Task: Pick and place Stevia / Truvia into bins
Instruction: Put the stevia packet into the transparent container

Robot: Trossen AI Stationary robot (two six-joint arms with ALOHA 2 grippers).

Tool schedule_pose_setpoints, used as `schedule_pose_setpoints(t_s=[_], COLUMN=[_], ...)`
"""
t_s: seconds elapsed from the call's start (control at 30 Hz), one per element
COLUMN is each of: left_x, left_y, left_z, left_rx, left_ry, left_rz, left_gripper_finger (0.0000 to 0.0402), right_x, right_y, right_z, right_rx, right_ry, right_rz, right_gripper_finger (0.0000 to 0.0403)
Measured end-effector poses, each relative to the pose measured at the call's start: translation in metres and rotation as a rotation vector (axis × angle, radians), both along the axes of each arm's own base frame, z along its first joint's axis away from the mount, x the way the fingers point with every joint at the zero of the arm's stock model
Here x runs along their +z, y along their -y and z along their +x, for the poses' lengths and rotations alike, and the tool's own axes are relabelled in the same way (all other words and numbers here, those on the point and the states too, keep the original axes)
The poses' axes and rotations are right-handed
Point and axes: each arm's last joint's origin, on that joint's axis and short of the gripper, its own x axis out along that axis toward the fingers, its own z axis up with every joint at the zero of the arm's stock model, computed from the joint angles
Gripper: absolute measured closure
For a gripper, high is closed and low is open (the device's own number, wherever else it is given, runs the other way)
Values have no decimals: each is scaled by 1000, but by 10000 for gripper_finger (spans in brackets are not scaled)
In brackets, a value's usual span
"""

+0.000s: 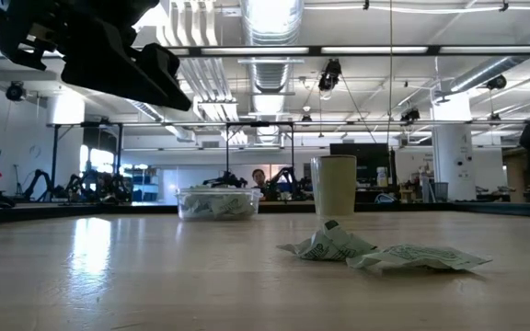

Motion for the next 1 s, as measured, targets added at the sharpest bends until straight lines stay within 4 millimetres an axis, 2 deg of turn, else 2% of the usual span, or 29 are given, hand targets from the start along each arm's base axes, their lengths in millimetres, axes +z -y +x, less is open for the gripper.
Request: schedule_pose_setpoints(t_s=[0.37,0.63,0.83,1.0], left_x=[0,0,0,0], left_y=[0,0,0,0], left_z=[0,0,0,0], left_rx=[-1,-1,-1,-2], left_ry=[-1,-1,-2,-2], left_rz=[0,1,2,3], left_gripper_finger=[207,207,207,207], right_x=[14,34,57,75], right_y=[2,9,16,29], right_z=[-1,-4,-4,3], right_rx=[39,73,95,-53], right_ry=[53,141,336,501], right_rz=[-14,-68,-265,-477], right_gripper_finger=[394,394,394,394])
